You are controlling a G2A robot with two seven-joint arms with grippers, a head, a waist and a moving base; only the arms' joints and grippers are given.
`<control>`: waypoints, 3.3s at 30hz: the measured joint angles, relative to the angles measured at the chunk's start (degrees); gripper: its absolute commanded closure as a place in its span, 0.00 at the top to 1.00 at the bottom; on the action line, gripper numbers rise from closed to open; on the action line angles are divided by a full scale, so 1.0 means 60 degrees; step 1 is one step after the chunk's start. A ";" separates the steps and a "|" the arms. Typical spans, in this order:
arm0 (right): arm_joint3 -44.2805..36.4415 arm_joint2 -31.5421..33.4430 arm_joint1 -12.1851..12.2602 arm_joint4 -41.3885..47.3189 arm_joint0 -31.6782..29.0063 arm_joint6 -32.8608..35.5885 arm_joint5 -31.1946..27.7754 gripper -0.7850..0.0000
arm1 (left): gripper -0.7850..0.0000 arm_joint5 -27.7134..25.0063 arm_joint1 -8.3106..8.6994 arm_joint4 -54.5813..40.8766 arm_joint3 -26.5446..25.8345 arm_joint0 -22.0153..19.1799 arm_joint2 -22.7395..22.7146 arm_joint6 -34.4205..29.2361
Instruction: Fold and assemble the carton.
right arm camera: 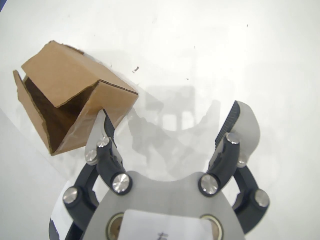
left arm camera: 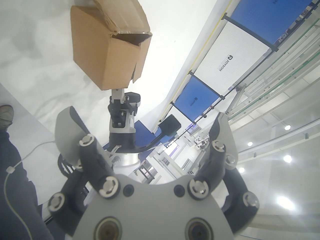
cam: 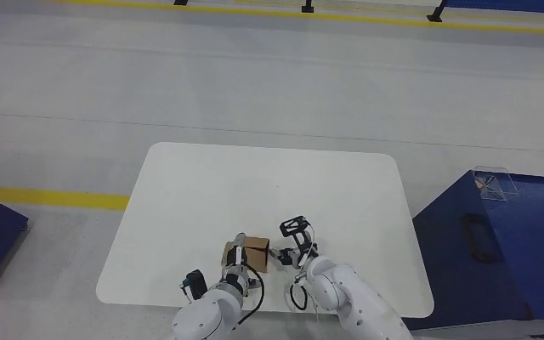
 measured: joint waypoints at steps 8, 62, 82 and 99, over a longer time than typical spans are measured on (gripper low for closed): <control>0.0677 -0.0462 -0.0372 0.0453 0.0694 -0.0815 0.0620 1.00 | 1.00 0.0000 0.0000 0.0000 0.0000 0.0000 0.0000 0.0000; 0.1079 -0.0969 -0.1061 -0.0553 0.0157 -0.4025 0.0836 1.00 | 1.00 -0.7179 -0.0802 0.4060 0.5151 0.0159 0.0364 -0.0578; 0.1389 -0.1021 -0.1271 -0.1152 0.0043 -0.3835 0.0763 1.00 | 1.00 -0.8857 -0.1216 0.3488 0.5208 0.0321 -0.0497 -0.0369; 0.1034 -0.0392 -0.1296 -0.1340 -0.0254 -0.3912 0.0948 1.00 | 1.00 -1.0049 -0.1414 0.4774 0.4497 0.0858 -0.0541 -0.1685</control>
